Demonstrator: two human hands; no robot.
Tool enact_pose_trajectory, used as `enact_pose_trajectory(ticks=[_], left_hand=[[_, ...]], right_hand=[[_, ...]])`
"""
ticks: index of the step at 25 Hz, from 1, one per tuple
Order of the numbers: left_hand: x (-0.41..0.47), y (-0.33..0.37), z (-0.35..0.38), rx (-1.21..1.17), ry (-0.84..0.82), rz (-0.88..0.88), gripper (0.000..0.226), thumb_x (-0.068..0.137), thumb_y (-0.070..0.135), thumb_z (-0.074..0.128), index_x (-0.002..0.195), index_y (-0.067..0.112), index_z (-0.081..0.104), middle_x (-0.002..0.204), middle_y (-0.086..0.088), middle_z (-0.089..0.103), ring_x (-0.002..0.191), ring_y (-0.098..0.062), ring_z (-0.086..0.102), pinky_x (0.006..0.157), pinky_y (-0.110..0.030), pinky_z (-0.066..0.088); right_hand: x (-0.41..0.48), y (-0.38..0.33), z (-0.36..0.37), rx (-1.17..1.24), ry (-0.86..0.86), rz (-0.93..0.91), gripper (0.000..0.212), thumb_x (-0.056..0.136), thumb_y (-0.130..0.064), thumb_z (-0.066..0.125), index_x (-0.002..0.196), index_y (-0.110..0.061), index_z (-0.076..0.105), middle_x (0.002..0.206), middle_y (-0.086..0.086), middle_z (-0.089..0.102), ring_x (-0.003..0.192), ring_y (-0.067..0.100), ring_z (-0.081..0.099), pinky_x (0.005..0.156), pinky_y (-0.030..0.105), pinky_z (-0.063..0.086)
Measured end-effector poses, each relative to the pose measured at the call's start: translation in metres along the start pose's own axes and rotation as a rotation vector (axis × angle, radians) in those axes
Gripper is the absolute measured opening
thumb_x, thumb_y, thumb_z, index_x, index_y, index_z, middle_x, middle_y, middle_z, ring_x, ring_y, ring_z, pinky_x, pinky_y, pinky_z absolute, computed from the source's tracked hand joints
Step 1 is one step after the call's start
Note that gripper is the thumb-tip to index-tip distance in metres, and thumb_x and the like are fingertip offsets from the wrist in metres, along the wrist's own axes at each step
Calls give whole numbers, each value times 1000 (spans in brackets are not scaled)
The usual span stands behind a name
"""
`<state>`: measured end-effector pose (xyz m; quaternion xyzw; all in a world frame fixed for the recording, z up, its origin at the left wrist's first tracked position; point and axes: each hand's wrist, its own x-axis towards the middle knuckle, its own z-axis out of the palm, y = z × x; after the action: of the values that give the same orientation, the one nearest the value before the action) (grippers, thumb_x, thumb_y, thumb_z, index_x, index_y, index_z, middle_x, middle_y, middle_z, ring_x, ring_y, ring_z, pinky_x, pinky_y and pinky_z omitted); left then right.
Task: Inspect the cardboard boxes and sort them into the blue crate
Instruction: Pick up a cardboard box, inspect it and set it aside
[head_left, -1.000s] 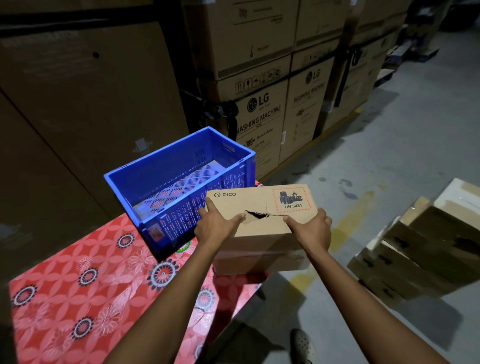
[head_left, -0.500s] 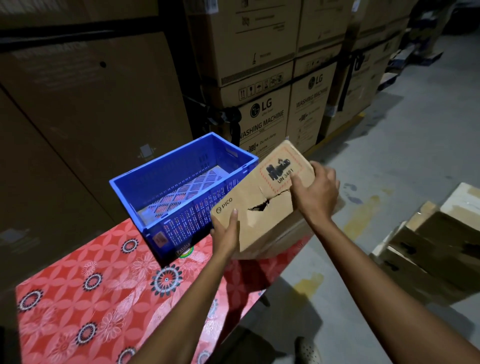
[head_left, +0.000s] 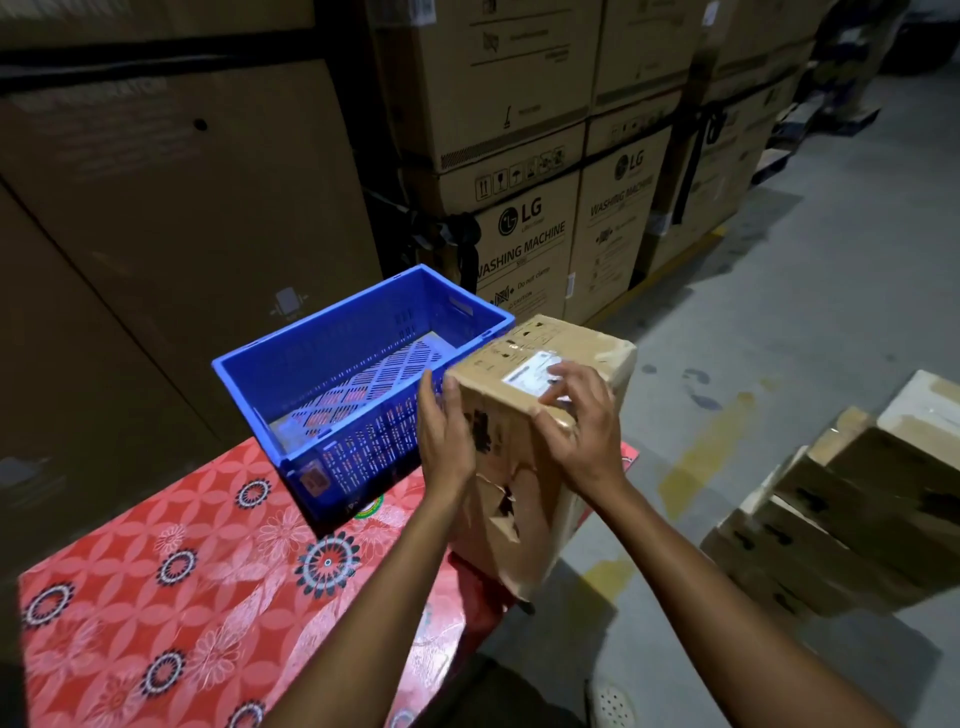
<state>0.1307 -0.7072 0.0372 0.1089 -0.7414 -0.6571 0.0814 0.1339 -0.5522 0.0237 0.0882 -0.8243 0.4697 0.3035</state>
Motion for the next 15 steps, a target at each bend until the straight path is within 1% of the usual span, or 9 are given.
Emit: enact_pose_trajectory(ticks=[1, 3, 5, 7, 8, 10, 12, 13, 15], left_hand=[[8, 7, -6, -25, -51, 15, 58, 104, 56, 37, 150, 22, 44, 135, 14, 55, 125, -9, 50, 97, -32, 41], [19, 8, -14, 26, -153, 22, 50, 100, 54, 52, 133, 18, 62, 121, 6, 69, 110, -13, 65, 86, -32, 51], [22, -5, -18, 54, -224, -20, 44, 94, 46, 64, 127, 17, 66, 120, 0, 72, 107, -16, 69, 91, -37, 56], [23, -17, -15, 33, -291, -95, 38, 90, 37, 70, 123, 19, 64, 123, -2, 71, 106, -19, 70, 95, -45, 57], [23, -17, -12, 17, -310, -136, 35, 89, 32, 73, 119, 21, 61, 125, -4, 69, 106, -21, 70, 94, -45, 57], [28, -16, -2, -34, -357, -238, 45, 80, 27, 78, 117, 23, 52, 128, -9, 65, 106, -25, 70, 89, -45, 59], [36, -10, 7, -139, -453, -392, 60, 75, 19, 78, 128, 17, 49, 124, -13, 69, 104, -29, 72, 78, -40, 61], [39, -6, 10, -188, -516, -458, 60, 77, 13, 77, 131, 11, 52, 118, -14, 72, 99, -29, 74, 72, -37, 61], [41, 3, 12, -217, -594, -534, 38, 85, 5, 70, 122, 5, 63, 106, -14, 77, 88, -26, 76, 69, -35, 63]], right_hand=[[-2, 1, 0, 48, -39, 25, 23, 81, -32, 57, 85, -10, 63, 131, 12, 60, 126, 23, 51, 94, 13, 45], [-5, 7, -5, 111, -104, 178, 28, 75, -34, 56, 97, -17, 62, 151, 6, 43, 137, 16, 41, 101, 12, 40], [-6, 9, -13, 262, -150, 428, 54, 75, -30, 58, 128, -24, 51, 156, 1, 34, 135, 13, 42, 99, 10, 41], [-6, 11, -21, 474, -165, 682, 70, 84, -16, 58, 148, -28, 33, 148, 3, 44, 122, 21, 57, 83, 19, 55], [-3, 12, -26, 528, -177, 755, 70, 91, -7, 57, 150, -29, 28, 140, 2, 50, 115, 23, 62, 76, 23, 58], [5, 17, -33, 586, -181, 852, 62, 96, 3, 52, 142, -31, 28, 125, 0, 57, 108, 24, 66, 67, 24, 58], [13, 25, -33, 589, -168, 913, 54, 93, 4, 54, 137, -20, 34, 125, 5, 60, 110, 27, 67, 63, 24, 59], [15, 31, -31, 573, -165, 932, 55, 90, 2, 57, 138, -16, 37, 129, 9, 61, 110, 28, 69, 64, 27, 59], [15, 42, -28, 522, -177, 947, 65, 79, -9, 63, 140, -12, 43, 131, 13, 66, 104, 27, 74, 65, 31, 59]])
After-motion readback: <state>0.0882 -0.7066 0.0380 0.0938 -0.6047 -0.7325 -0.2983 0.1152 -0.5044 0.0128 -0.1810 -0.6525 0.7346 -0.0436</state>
